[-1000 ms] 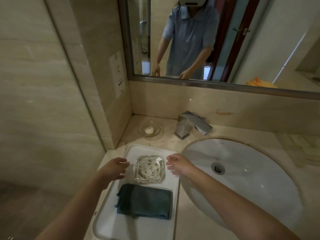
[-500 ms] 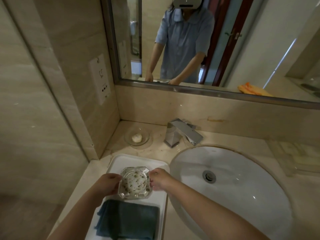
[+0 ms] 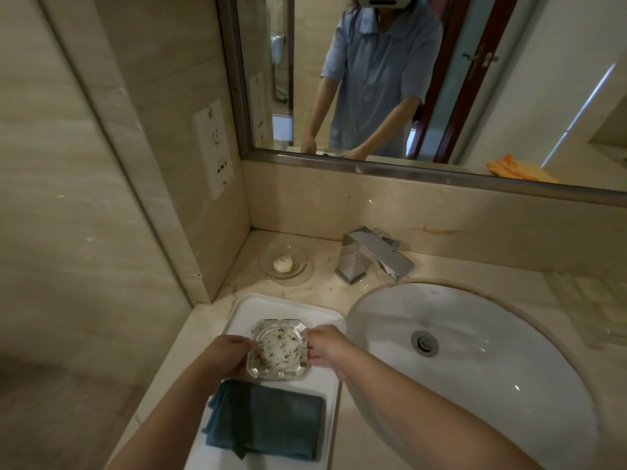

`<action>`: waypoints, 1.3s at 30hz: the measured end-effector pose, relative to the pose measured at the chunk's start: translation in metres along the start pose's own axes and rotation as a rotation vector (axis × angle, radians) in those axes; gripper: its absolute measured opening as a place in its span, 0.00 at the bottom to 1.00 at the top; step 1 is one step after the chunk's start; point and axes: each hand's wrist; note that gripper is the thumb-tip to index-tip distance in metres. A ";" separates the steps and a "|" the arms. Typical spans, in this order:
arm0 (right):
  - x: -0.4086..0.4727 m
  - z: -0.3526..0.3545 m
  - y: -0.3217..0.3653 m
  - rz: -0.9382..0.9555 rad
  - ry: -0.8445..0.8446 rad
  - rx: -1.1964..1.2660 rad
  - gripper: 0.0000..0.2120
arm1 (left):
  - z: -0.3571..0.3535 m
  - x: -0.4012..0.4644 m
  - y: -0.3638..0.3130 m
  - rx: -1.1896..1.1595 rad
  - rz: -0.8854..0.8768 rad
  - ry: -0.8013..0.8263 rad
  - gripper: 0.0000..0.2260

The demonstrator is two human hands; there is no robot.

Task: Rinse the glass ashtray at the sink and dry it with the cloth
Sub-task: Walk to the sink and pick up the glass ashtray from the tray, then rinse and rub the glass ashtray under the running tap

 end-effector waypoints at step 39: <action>-0.100 0.089 -0.016 0.049 -0.469 0.358 0.16 | -0.095 -0.041 -0.033 -0.216 -0.142 0.588 0.08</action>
Point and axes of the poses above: each hand's wrist, its own x-axis towards the middle knuckle, its own z-axis out of the back of the hand, y = z × x, and after that the axes turned 10 degrees about z, right-handed
